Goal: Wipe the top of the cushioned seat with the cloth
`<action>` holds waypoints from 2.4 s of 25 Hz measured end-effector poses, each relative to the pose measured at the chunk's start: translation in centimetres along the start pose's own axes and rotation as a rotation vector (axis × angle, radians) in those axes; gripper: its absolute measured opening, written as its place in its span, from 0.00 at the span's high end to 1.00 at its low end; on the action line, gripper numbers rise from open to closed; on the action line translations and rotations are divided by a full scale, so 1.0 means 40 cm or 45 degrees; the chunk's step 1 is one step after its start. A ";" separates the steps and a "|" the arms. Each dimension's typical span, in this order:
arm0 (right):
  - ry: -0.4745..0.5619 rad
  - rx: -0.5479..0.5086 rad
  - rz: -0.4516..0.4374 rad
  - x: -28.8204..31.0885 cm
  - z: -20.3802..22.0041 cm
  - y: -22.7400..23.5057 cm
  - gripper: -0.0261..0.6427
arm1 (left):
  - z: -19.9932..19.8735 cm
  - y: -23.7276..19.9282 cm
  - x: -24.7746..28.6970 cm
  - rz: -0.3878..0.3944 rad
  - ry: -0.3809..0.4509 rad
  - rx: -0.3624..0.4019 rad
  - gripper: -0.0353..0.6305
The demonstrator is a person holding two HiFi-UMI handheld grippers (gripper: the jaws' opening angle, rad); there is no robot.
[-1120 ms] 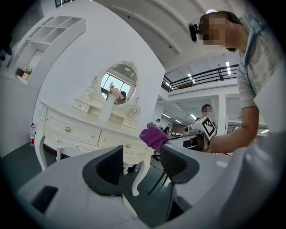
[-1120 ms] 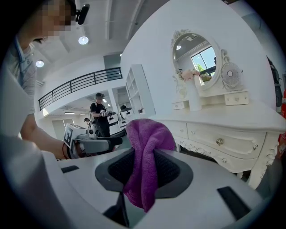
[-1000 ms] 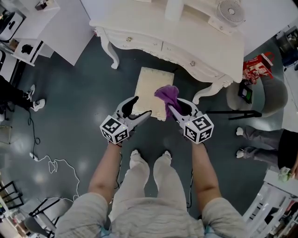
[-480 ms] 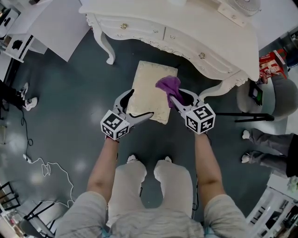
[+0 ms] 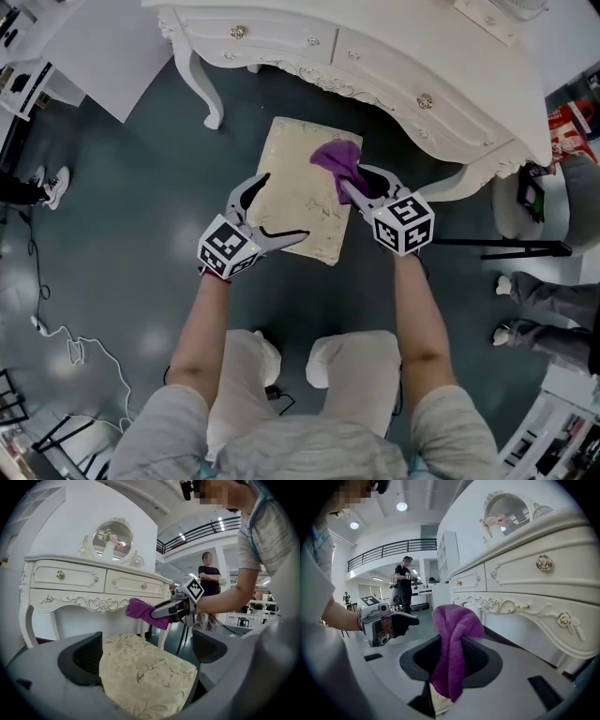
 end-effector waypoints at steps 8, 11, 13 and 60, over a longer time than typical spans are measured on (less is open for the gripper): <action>0.069 -0.110 0.023 0.085 0.064 0.041 0.79 | 0.098 -0.034 0.028 0.055 -0.045 0.025 0.06; 0.099 -0.161 0.032 0.106 0.077 0.049 0.79 | 0.125 -0.037 0.029 0.038 -0.030 0.063 0.06; 0.112 -0.191 0.043 0.118 0.087 0.053 0.79 | 0.143 -0.040 0.027 0.021 -0.023 0.074 0.06; -0.195 -0.774 0.253 0.306 0.117 0.102 0.79 | 0.324 -0.034 -0.073 0.016 -0.080 0.034 0.06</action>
Point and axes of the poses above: the fingertips, and each gripper's own axes: x forward along the fingers, y to its right, z out of its underside, the point moved 8 cm from there along -x, backward along the fingers, and after that the axes turned 12 degrees about z, right-handed, at the moved point
